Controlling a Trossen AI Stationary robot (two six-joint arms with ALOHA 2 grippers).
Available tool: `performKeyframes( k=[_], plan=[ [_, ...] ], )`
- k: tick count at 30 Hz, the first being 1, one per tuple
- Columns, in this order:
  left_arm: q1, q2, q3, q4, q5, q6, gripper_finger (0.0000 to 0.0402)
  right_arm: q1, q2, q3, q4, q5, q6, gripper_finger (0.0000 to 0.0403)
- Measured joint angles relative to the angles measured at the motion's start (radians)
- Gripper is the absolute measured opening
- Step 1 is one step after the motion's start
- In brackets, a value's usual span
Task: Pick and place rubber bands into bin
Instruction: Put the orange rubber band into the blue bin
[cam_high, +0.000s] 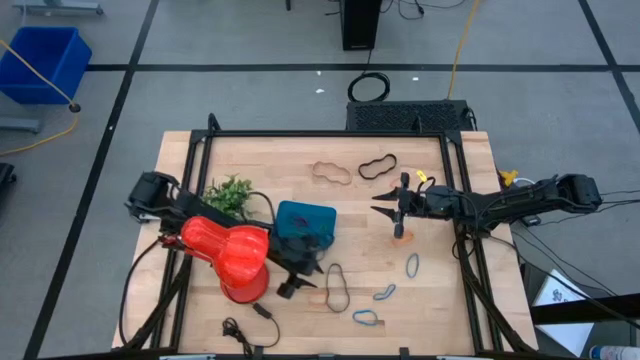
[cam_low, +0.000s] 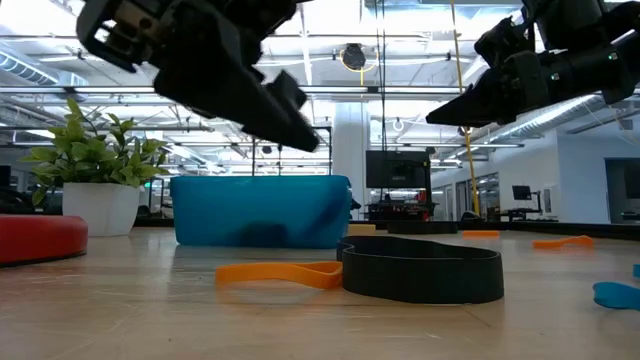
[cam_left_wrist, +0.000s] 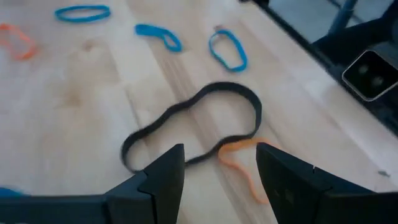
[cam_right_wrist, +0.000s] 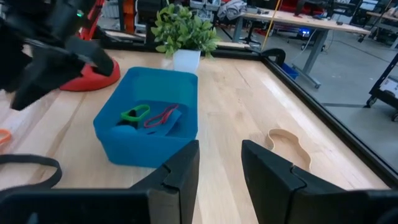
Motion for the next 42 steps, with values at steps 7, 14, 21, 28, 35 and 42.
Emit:
performKeyframes(
  k=[7,14,21,28,35,42],
  plan=[
    [-0.021,0.064,0.101,-0.168,0.018,-0.005,0.0207,0.000,0.000,0.001,0.000,0.000,0.000,0.0114],
    [-0.039,0.153,0.181,-0.236,0.058,-0.008,0.0207,0.000,0.000,0.001,0.007,0.000,0.000,0.0114],
    [-0.040,0.208,0.193,-0.233,0.061,-0.038,0.0207,0.000,0.000,0.000,0.002,-0.003,0.000,0.0114],
    [-0.043,0.257,0.196,-0.206,0.062,-0.081,0.0206,0.000,0.000,0.000,0.006,-0.003,0.000,0.0114],
    [-0.053,0.260,0.195,-0.212,0.049,-0.076,0.0141,0.000,0.000,0.000,0.006,-0.003,-0.002,0.0114],
    [-0.057,0.262,0.194,-0.211,0.043,-0.074,0.0072,0.000,0.000,0.000,0.006,-0.004,-0.003,0.0114]
  ],
)
